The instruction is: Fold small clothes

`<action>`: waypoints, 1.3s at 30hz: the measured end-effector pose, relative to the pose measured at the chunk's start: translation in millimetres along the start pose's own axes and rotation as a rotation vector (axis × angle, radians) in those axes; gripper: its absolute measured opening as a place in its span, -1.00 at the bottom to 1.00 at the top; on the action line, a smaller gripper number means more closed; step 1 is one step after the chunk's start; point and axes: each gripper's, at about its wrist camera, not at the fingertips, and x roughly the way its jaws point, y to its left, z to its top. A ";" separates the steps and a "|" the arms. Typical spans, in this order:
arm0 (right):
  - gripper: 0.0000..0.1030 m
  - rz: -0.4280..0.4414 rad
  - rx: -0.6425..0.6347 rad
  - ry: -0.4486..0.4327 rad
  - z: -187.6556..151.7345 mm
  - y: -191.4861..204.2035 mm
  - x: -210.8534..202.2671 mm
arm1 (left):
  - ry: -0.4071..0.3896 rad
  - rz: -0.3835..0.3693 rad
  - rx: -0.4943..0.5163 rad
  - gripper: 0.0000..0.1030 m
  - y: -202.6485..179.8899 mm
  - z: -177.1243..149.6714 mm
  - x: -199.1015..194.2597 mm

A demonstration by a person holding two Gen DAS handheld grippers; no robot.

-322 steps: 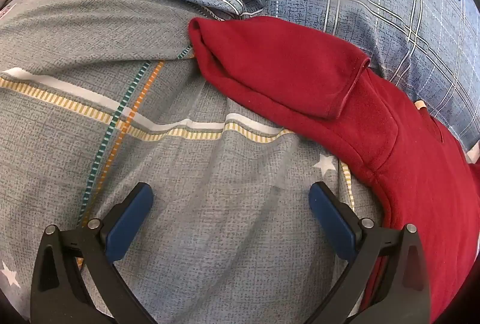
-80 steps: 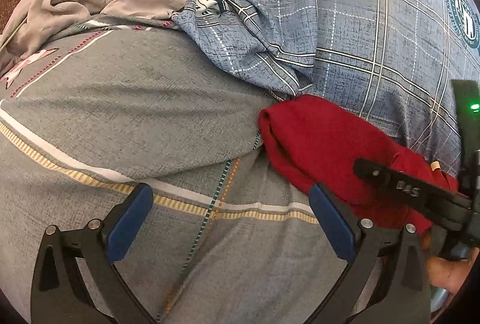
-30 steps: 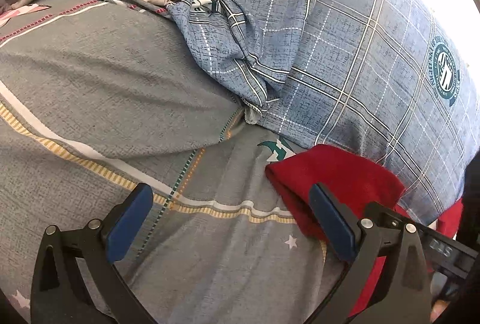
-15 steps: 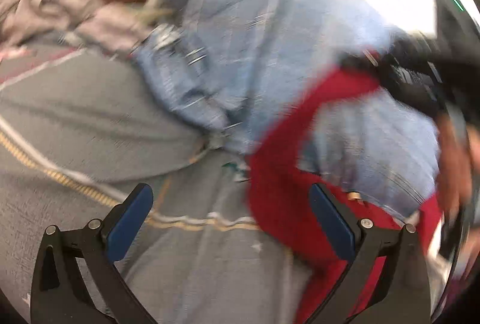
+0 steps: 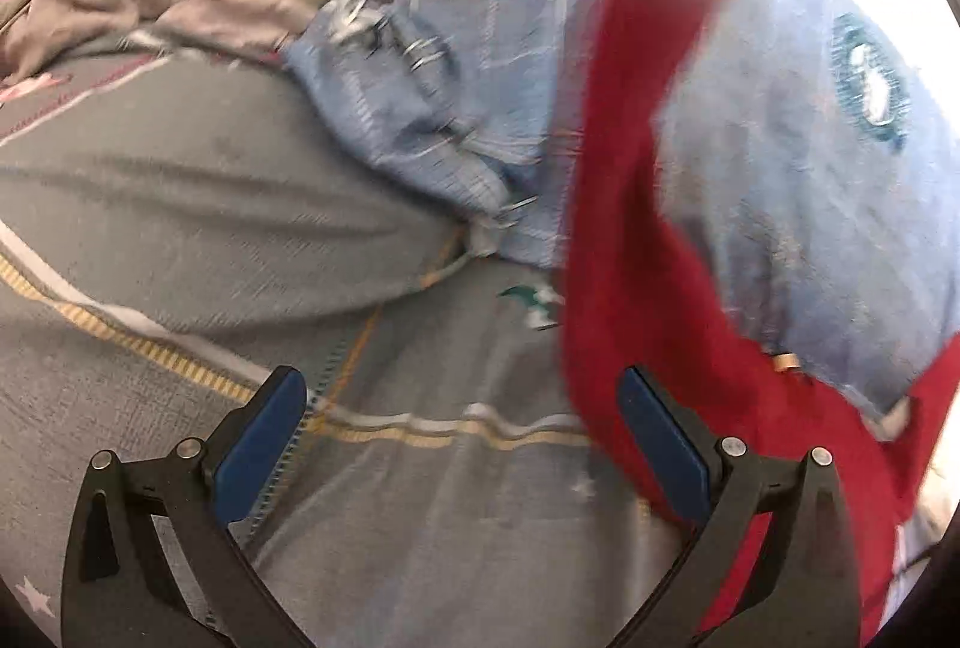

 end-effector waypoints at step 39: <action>0.21 -0.424 0.035 0.194 -162.5 -164.5 -73.1 | 0.035 -0.027 0.178 1.00 -45.5 -22.0 4.3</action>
